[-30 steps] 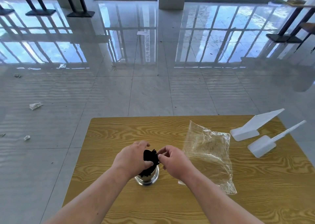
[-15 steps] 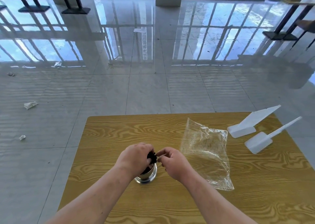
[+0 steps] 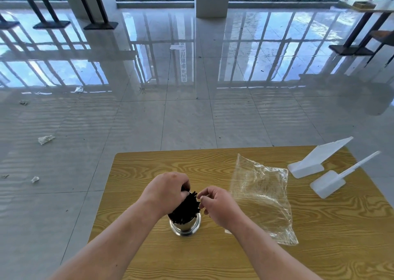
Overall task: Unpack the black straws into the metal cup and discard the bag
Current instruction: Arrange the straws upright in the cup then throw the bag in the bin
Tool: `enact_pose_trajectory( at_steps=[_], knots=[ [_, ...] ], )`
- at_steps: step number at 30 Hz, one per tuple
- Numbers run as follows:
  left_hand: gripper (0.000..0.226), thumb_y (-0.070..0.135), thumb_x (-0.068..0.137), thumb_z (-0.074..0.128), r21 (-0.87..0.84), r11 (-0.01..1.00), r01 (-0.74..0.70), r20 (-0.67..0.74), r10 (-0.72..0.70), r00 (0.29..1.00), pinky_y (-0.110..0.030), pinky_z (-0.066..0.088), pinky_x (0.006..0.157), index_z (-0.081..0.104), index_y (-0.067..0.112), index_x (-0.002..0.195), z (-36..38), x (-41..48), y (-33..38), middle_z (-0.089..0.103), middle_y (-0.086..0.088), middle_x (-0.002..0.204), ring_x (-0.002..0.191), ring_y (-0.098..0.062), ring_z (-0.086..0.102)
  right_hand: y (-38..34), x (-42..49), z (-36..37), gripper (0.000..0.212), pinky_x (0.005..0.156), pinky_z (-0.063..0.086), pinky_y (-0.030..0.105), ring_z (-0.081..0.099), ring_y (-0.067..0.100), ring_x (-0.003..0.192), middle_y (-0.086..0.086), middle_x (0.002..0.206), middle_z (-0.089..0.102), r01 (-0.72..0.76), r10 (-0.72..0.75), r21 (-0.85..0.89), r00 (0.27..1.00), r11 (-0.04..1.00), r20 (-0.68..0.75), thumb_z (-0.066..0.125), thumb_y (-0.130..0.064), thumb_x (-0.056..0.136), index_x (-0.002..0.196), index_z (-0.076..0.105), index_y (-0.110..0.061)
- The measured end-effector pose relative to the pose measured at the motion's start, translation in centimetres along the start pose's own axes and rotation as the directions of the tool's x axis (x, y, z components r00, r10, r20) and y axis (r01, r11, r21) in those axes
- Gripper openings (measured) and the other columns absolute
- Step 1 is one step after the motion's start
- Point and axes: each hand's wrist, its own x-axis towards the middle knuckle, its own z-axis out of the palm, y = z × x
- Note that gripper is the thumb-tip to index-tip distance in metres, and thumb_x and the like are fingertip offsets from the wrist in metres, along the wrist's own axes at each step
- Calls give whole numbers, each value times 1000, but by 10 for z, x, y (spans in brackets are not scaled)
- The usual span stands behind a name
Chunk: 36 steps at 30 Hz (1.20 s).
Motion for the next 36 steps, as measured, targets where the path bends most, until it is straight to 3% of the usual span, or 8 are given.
enact_pose_trajectory(
  at_steps=[8, 13, 17, 22, 26, 33, 36],
  knots=[
    [6, 29, 90, 75, -54, 999, 3, -63, -7, 998, -19, 46, 68, 72, 33, 87, -36, -9, -1, 70, 19, 86, 82, 0, 64, -6, 5, 4, 21, 69, 52, 40, 59, 20, 71, 19, 94, 78, 40, -40, 8, 999, 999, -22, 58, -14, 98, 92, 76, -21],
    [5, 30, 89, 76, -58, 998, 8, -72, -12, 997, -25, 51, 73, 73, 33, 88, -59, -11, 1, 71, 19, 86, 83, 0, 64, -10, 7, 4, 22, 68, 54, 42, 60, 20, 68, 12, 87, 80, 50, -50, 8, 998, 999, -37, 57, -13, 98, 91, 77, -20],
    [5, 31, 89, 78, -59, 998, -16, -92, 10, 996, -17, 44, 66, 74, 34, 87, -69, -12, 4, 70, 21, 83, 79, 5, 62, -14, 7, 5, 21, 72, 59, 45, 62, 17, 68, 10, 86, 80, 52, -52, 5, 998, 999, -43, 58, -14, 99, 91, 77, -21],
    [9, 34, 86, 80, -79, 997, 1, -108, -9, 994, -17, 44, 60, 73, 36, 82, -83, -12, 6, 71, 20, 75, 71, 4, 65, -18, 6, 2, 21, 70, 56, 41, 62, 18, 69, 5, 82, 80, 67, -67, 8, 997, 998, -35, 59, -15, 100, 93, 77, -22],
    [10, 35, 85, 81, -87, 996, -18, -136, 6, 991, -12, 38, 55, 72, 39, 81, -96, -10, 9, 70, 24, 73, 79, 16, 61, -20, 4, -4, 23, 71, 55, 41, 62, 19, 71, 0, 78, 79, 61, -59, 29, 997, 998, -50, 57, -11, 100, 92, 77, -20],
    [20, 33, 84, 83, -78, 994, -79, -226, 59, 972, -16, 37, 55, 69, 43, 75, -122, -9, 16, 69, 22, 69, 78, 16, 61, -27, -1, -14, 23, 52, 46, 26, 58, 18, 63, 1, 75, 77, 83, -74, 100, 993, 992, -94, 55, -8, 103, 96, 76, -17],
    [22, 29, 83, 84, -74, 990, -120, -330, 90, 940, -15, 36, 56, 68, 42, 75, -131, -10, 19, 67, 22, 67, 77, 14, 62, -32, -4, -16, 23, 46, 37, 25, 50, 15, 55, 1, 72, 74, 98, -83, 163, 992, 982, -94, 55, -8, 102, 96, 76, -15]
  ],
)
